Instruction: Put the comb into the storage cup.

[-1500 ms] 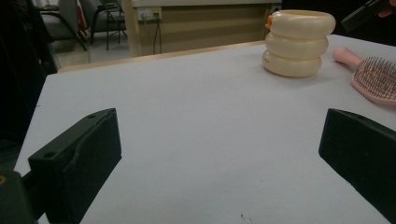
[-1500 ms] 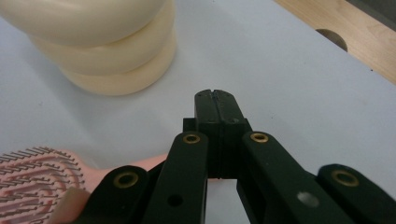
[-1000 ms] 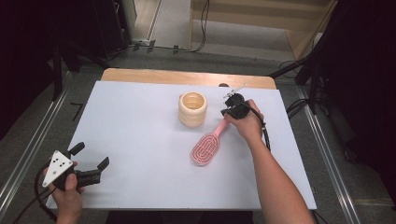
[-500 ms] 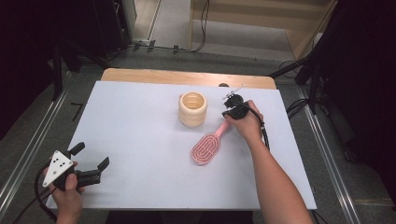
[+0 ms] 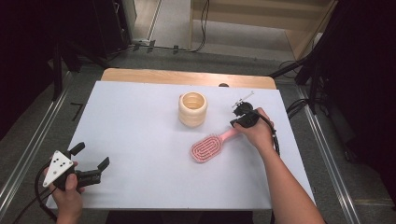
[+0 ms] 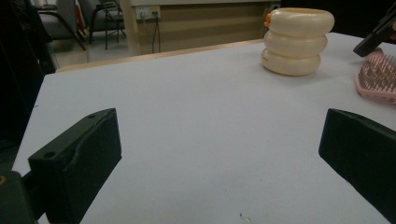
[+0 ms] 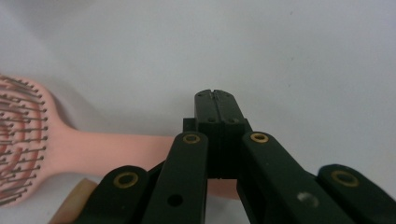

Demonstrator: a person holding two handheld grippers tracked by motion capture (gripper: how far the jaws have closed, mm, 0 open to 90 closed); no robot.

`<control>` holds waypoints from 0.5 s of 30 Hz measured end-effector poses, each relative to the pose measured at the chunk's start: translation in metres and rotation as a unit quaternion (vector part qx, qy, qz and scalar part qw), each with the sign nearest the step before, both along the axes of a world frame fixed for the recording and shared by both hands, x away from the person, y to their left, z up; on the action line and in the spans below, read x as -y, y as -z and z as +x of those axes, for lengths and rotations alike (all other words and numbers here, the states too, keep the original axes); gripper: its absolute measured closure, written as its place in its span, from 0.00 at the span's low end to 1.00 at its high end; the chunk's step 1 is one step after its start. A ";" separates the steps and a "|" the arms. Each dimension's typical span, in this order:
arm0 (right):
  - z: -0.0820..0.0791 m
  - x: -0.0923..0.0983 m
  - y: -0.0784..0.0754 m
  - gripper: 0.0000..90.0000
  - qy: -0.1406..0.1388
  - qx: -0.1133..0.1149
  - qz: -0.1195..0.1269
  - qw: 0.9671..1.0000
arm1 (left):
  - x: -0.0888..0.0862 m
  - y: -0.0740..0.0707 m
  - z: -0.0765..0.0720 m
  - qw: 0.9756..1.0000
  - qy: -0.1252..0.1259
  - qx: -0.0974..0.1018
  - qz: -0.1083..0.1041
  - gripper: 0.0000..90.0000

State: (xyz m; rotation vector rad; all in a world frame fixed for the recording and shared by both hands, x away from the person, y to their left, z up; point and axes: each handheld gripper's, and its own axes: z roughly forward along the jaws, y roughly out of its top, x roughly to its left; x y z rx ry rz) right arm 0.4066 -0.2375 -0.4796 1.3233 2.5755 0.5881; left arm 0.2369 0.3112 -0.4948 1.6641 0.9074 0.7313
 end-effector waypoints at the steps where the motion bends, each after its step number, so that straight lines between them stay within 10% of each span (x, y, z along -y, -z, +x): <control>1: 0.000 0.000 0.000 0.98 0.000 0.000 0.000 1.000 | 0.000 0.000 0.000 1.000 0.000 0.000 0.000 0.00; 15: -0.045 0.024 0.003 0.98 -0.016 -0.023 0.012 1.000 | 0.000 0.000 0.000 1.000 0.003 0.001 0.002 0.00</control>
